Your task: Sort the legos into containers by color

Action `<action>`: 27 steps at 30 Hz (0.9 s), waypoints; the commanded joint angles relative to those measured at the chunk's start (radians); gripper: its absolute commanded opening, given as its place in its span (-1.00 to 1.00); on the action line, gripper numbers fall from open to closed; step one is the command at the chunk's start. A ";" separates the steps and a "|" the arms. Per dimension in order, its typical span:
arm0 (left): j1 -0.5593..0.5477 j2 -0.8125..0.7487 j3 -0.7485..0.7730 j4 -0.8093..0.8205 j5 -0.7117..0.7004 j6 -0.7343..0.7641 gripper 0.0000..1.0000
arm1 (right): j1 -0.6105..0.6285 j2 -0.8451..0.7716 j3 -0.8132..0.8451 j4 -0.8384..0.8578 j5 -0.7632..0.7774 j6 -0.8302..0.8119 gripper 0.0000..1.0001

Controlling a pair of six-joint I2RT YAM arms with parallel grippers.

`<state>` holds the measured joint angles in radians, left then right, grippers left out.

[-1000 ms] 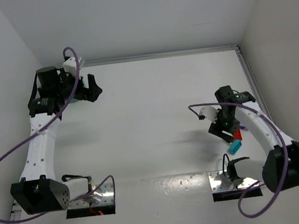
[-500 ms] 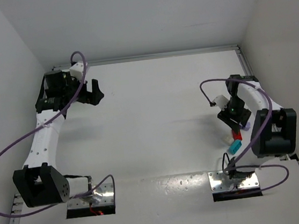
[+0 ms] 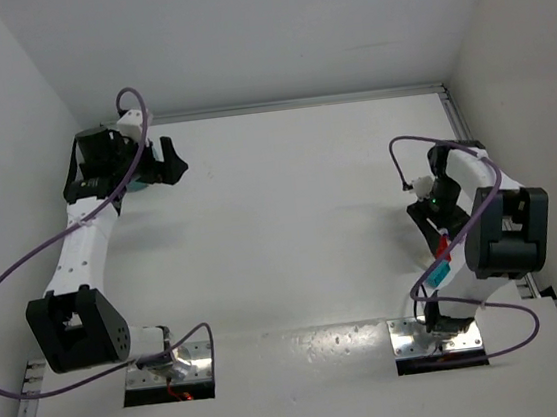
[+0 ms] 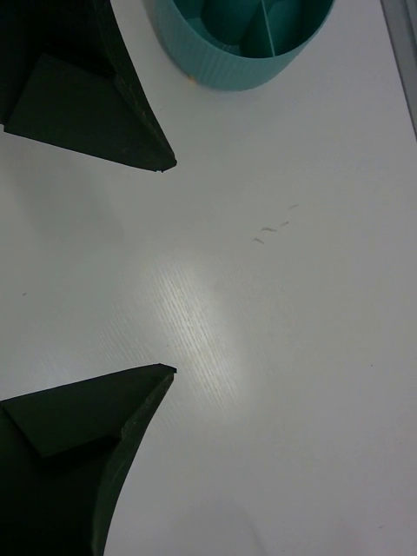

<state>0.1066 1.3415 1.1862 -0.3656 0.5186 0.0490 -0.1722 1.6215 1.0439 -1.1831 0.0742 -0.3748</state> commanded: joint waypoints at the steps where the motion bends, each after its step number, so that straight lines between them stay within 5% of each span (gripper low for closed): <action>1: 0.022 0.007 0.020 0.063 0.038 -0.043 0.99 | -0.038 0.027 -0.004 0.066 -0.001 0.099 0.15; 27: 0.073 0.139 0.078 0.111 0.115 -0.149 0.99 | -0.122 0.141 -0.090 0.296 -0.027 0.080 0.04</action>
<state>0.1589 1.4746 1.2240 -0.2966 0.6067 -0.0814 -0.2787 1.7550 0.9493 -0.9722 0.0391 -0.3107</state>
